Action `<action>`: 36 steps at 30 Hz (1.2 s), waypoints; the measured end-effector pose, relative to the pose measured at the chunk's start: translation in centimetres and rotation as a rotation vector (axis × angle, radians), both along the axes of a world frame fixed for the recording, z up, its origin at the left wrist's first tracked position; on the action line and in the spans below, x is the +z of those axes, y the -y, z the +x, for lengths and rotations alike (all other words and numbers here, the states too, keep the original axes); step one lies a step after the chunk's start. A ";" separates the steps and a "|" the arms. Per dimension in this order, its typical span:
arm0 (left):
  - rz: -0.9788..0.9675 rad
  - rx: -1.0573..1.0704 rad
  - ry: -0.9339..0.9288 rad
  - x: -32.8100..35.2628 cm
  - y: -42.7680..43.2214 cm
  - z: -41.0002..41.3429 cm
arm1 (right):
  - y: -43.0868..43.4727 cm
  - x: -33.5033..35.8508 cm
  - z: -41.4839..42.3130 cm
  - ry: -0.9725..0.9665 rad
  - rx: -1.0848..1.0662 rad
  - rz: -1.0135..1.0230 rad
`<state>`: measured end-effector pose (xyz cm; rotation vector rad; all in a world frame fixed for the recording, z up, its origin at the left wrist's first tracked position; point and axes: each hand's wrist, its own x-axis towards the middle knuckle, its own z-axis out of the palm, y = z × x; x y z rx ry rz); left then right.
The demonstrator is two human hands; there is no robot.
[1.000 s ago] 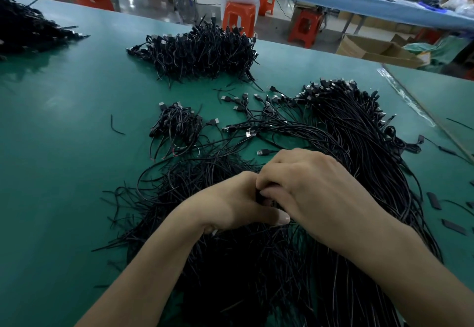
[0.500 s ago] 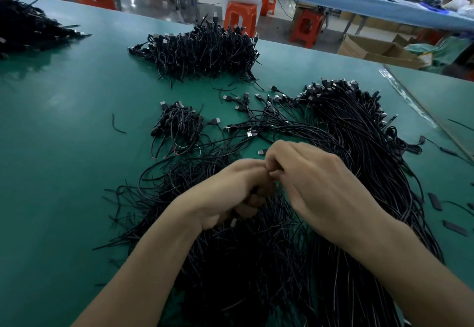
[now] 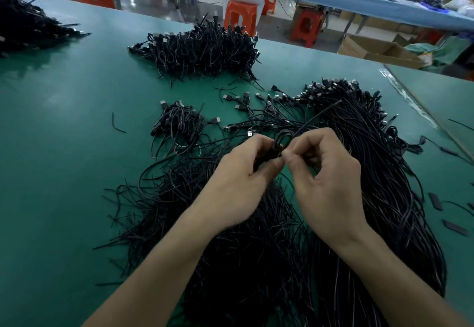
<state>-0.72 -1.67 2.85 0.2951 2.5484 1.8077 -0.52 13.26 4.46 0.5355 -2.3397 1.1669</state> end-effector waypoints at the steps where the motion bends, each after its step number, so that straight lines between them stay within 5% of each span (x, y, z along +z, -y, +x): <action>1: -0.151 0.075 -0.110 -0.3 0.0 0.1 | 0.1 -0.1 0.0 0.056 -0.006 -0.080; 4: -0.268 0.215 -0.305 -0.4 0.2 0.4 | 0.5 -0.3 -0.2 0.173 -0.007 -0.235; 14: -0.089 0.206 -0.273 0.0 0.2 0.2 | 0.5 -0.3 -0.5 0.463 0.114 -0.594; 24: 0.414 0.028 -0.170 0.8 0.1 0.2 | -0.1 0.4 -0.8 0.583 0.224 -0.634; 36: 0.002 0.045 -0.342 0.2 -0.7 0.6 | -1.4 1.2 -1.8 0.495 0.119 -0.687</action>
